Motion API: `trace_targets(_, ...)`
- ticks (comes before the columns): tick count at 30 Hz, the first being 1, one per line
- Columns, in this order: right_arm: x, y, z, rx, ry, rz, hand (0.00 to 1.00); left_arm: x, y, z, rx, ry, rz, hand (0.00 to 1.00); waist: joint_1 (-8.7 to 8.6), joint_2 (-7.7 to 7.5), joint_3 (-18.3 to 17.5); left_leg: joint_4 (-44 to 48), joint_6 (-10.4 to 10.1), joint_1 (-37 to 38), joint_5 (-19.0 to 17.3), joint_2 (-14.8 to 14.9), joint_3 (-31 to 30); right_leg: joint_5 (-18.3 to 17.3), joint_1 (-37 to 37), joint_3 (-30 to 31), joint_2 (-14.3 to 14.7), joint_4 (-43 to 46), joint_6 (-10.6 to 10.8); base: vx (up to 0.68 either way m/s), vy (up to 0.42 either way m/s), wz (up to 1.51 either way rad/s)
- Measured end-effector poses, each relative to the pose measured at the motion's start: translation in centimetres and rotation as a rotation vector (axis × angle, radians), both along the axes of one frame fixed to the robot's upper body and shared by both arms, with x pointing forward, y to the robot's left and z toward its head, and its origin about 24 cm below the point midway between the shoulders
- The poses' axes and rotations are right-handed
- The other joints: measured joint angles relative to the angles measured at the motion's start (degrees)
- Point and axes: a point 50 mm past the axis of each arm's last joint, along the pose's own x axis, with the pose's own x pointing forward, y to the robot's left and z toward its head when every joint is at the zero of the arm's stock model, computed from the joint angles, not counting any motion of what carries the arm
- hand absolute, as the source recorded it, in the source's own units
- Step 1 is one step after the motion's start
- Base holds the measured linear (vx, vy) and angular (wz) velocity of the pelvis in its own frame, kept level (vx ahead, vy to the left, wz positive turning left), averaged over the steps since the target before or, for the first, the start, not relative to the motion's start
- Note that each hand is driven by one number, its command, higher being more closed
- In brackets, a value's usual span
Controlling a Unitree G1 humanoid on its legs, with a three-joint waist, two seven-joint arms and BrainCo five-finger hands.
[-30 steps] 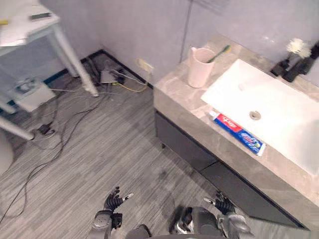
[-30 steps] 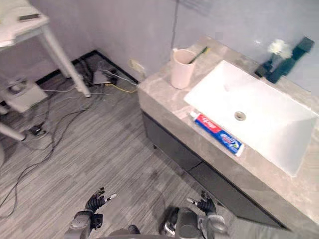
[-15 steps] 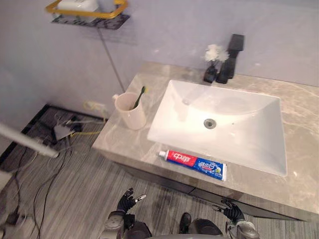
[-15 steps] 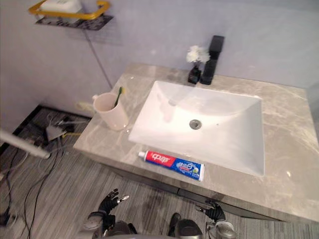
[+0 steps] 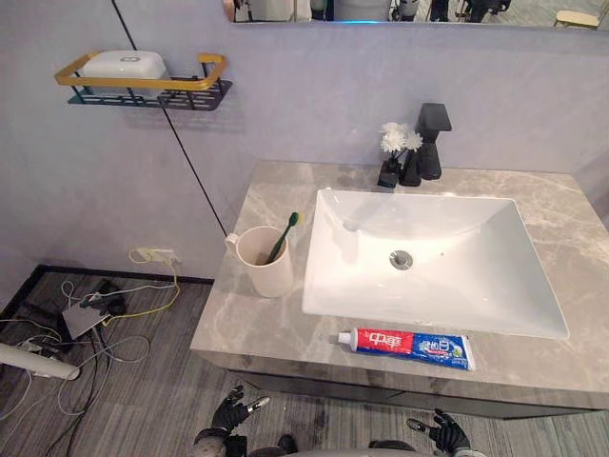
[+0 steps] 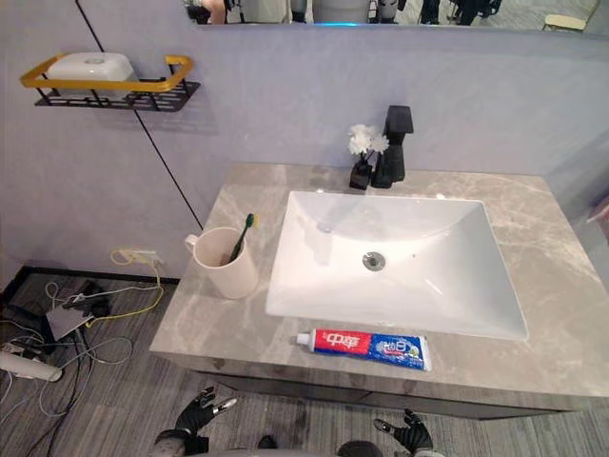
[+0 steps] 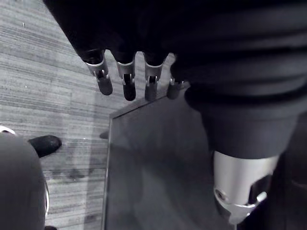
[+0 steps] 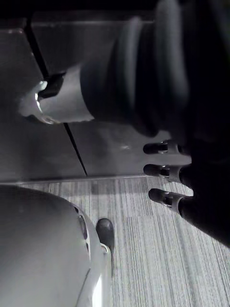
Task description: Organize washtable
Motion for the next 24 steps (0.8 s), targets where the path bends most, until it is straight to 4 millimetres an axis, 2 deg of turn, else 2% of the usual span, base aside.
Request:
trace_targets(10,-0.51,-0.31,-0.11,-0.009,0.021,-0.009,0.0,-0.82,0.17,-0.22,0.001,0.022,0.014,0.0,-0.05,-0.13,-0.9,-2.3,0.3,1.7,1.0,-0.1,0.2,0.1,0.6,0.3,0.1,-0.1,0.1,-0.04,0.003,-0.02)
trace_targets(11,0.07,-0.67,-0.06,-0.021,0.023,-0.003,0.0,-0.86,0.32,-0.21,0.006,0.024,0.018,0.0,0.04,-0.3,-0.9,-2.3,0.3,2.0,0.9,-0.7,1.1,0.8,1.6,1.1,0.1,-2.1,0.7,0.0,0.0,0.0)
trace_targets(16,0.06,-0.68,-0.06,-0.021,0.024,-0.003,0.0,-0.91,0.32,-0.23,0.006,0.026,0.019,0.0,0.04,-0.15,-0.8,-2.3,0.3,2.0,0.9,-0.7,1.1,0.8,1.6,1.0,0.1,-2.1,0.7,0.0,0.0,0.0)
trace_targets(24,-0.3,-0.83,-0.11,-0.014,0.025,-0.033,0.0,-0.83,0.35,-0.21,0.021,0.023,0.03,0.0,0.17,-0.2,-0.9,-2.3,0.3,0.3,0.9,-0.3,0.5,1.7,1.8,-1.2,0.1,-4.4,1.0,0.01,-0.01,0.1)
